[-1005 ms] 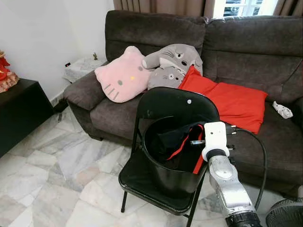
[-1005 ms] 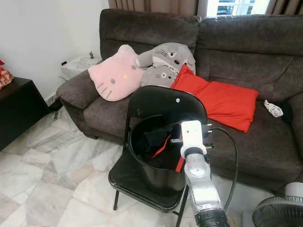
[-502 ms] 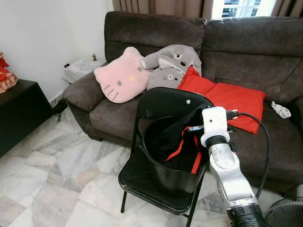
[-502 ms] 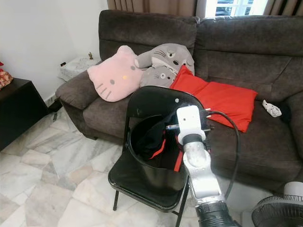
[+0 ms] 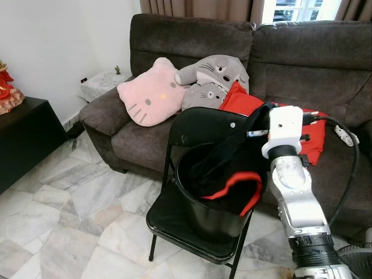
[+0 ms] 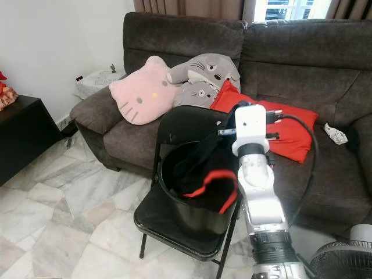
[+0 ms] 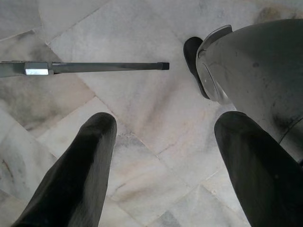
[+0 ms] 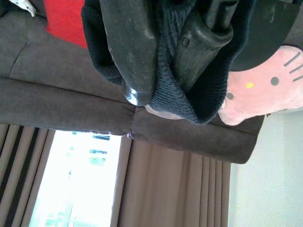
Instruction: Hang hanger
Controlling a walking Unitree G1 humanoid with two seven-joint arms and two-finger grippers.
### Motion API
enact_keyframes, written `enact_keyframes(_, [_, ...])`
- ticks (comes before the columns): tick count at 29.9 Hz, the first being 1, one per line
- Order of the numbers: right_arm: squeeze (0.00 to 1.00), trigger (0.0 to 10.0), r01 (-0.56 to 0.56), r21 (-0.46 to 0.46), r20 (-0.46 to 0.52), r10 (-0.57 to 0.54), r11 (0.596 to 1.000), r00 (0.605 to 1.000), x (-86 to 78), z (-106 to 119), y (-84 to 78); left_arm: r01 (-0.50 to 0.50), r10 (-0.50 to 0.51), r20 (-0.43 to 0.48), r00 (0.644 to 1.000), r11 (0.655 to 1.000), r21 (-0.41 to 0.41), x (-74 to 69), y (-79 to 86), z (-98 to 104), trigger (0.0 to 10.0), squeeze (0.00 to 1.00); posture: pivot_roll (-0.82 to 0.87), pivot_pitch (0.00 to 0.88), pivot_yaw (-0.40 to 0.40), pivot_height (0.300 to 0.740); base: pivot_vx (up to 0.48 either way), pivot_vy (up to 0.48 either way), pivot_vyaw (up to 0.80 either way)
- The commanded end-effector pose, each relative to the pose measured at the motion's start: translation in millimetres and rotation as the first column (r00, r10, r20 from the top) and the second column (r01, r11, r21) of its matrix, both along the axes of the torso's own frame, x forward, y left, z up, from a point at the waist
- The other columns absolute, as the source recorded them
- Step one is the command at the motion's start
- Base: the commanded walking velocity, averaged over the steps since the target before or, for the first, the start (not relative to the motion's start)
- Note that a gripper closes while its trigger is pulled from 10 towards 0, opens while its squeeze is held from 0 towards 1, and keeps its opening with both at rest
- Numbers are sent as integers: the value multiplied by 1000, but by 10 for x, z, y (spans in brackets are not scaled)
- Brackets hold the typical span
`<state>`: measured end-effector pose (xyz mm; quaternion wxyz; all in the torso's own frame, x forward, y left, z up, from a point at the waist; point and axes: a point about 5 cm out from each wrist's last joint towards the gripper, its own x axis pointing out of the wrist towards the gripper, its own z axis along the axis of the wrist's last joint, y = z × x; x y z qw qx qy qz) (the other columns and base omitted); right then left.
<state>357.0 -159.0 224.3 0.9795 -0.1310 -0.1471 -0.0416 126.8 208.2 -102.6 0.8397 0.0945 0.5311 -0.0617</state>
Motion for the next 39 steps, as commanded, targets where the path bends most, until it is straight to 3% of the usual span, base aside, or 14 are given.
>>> enact_keyframes(1, [0, 0, -16, 19, 81, 14, 1000, 997, 1, 198, 27, -21, 21, -11, 1000, 1000, 2, -28, 29, -5, 10000, 0, -74, 0, 91, 740, 0, 0, 0])
enact_keyframes(7, [0, 0, 2, 35, 39, -3, 999, 999, 21, 159, -44, -24, 24, -11, 1000, 1000, 2, -30, 29, -6, 10000, 0, -76, 0, 89, 740, 0, 0, 0])
enact_keyframes(17, [0, 353, 134, 251, -424, -16, 959, 905, -125, -916, -168, -19, 19, -17, 1000, 1000, 2, -39, 35, -8, 10000, 0, -75, 0, 92, 740, 0, 0, 0])
enact_keyframes(18, [0, 2941, 134, 261, -437, -7, 956, 899, -142, -961, -155, -17, 17, -17, 1000, 1000, 3, -40, 37, -8, 10000, 0, -77, 0, 95, 740, 0, 0, 0])
enact_keyframes(19, [0, 2941, 134, 261, -437, -7, 956, 899, -142, -961, -155, -17, 17, -17, 1000, 1000, 3, -40, 37, -8, 10000, 0, -77, 0, 95, 740, 0, 0, 0])
enact_keyframes(20, [0, 10000, 125, 255, -452, 4, 959, 892, -158, -1011, -129, -16, 16, -18, 1000, 1000, 3, -41, 38, -8, 10000, 0, -78, 0, 96, 740, 0, 0, 0])
enact_keyframes(28, [0, 10000, 110, 219, -509, 17, 970, 861, -215, -1125, -34, -10, 11, -19, 1000, 1000, 7, -40, 46, -6, 10000, 0, -77, 0, 101, 740, 0, 0, 0])
enact_keyframes(30, [733, 10000, 120, 223, -529, 17, 967, 848, -265, -1173, 1, -9, 10, -19, 1000, 1000, 6, -37, 47, -5, 10000, 0, -77, 0, 101, 740, 0, 0, 0])
enact_keyframes(31, [733, 10000, 124, 224, -534, 16, 967, 845, -279, -1187, 10, -9, 9, -19, 1000, 1000, 6, -37, 48, -5, 10000, 0, -78, 0, 101, 740, 0, 0, 0])
enact_keyframes(32, [1000, 10000, 127, 223, -539, 13, 967, 842, -299, -1203, 20, -8, 9, -20, 1000, 1000, 6, -36, 48, -5, 10000, 0, -79, 0, 101, 740, 0, 0, 0])
enact_keyframes(35, [941, 10000, 132, 215, -546, 7, 968, 838, -346, -1228, 44, -7, 7, -22, 1000, 1000, 4, -35, 48, -5, 10000, 0, -79, 0, 103, 740, 0, 0, 0])
enact_keyframes(36, [631, 10000, 131, 210, -544, 4, 969, 839, -356, -1224, 51, -7, 7, -22, 1000, 1000, 4, -35, 48, -5, 10000, 0, -80, 0, 103, 740, 0, 0, 0])
enact_keyframes(37, [0, 10000, 131, 198, -541, -3, 971, 841, -366, -1215, 56, -7, 7, -23, 1000, 1000, 3, -34, 49, -4, 10000, 0, -81, 0, 103, 740, 0, 0, 0])
enact_keyframes(39, [0, 10000, 131, 191, -538, -7, 973, 843, -372, -1206, 59, -6, 6, -23, 1000, 1000, 3, -34, 48, -4, 10000, 0, -81, 0, 103, 740, 0, 0, 0])
